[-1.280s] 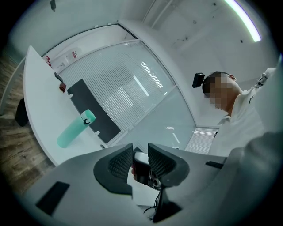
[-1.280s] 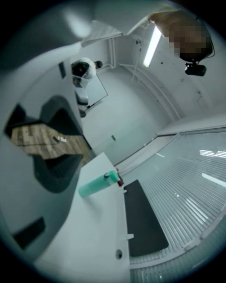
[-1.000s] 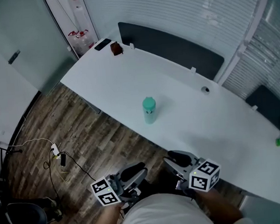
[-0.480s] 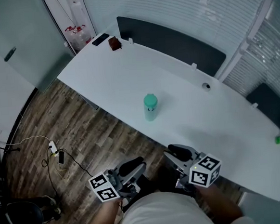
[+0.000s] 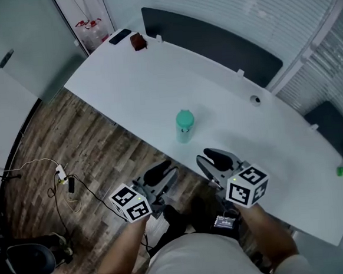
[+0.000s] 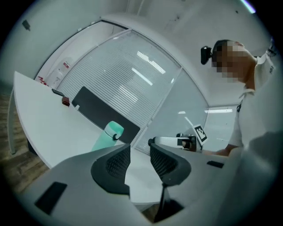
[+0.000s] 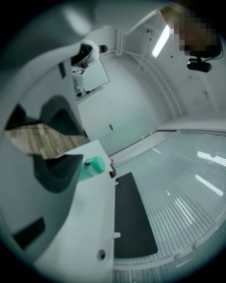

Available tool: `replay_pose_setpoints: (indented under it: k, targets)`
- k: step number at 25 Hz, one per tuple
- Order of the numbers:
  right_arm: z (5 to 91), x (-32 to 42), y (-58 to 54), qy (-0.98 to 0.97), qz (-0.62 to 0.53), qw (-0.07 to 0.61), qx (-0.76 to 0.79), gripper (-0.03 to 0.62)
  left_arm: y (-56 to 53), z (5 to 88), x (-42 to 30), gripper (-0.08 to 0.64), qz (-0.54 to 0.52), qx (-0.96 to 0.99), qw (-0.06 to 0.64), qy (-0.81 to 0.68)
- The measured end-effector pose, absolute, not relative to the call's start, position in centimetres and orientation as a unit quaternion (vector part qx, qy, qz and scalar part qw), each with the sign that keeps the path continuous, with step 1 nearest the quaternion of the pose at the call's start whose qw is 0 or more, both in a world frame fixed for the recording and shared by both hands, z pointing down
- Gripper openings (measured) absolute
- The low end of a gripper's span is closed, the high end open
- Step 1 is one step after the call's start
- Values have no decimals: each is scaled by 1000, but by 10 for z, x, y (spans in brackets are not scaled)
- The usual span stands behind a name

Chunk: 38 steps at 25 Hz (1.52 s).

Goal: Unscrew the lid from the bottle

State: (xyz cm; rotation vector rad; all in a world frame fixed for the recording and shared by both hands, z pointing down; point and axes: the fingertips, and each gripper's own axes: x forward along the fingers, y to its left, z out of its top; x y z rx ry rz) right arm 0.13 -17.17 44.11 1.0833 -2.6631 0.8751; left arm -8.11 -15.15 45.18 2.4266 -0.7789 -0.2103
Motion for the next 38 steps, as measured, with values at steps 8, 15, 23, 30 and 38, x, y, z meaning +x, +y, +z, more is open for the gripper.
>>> replay_pose_setpoints:
  k: [8, 15, 23, 30, 38]
  targets:
    - [454, -2, -219, -880, 260, 101, 385, 168, -214, 492, -69, 225, 10, 913, 232, -336]
    - [465, -17, -261, -878, 201, 149, 408, 273, -261, 527, -45, 308, 95, 908, 171, -371]
    - [474, -33, -292, -871, 176, 191, 417, 287, -296, 537, -26, 319, 125, 901, 130, -394]
    - [485, -36, -302, -860, 173, 212, 430, 287, -306, 538, -14, 318, 121, 901, 129, -397]
    - [488, -32, -291, -852, 174, 226, 440, 287, -294, 541, -11, 318, 131, 907, 141, -375]
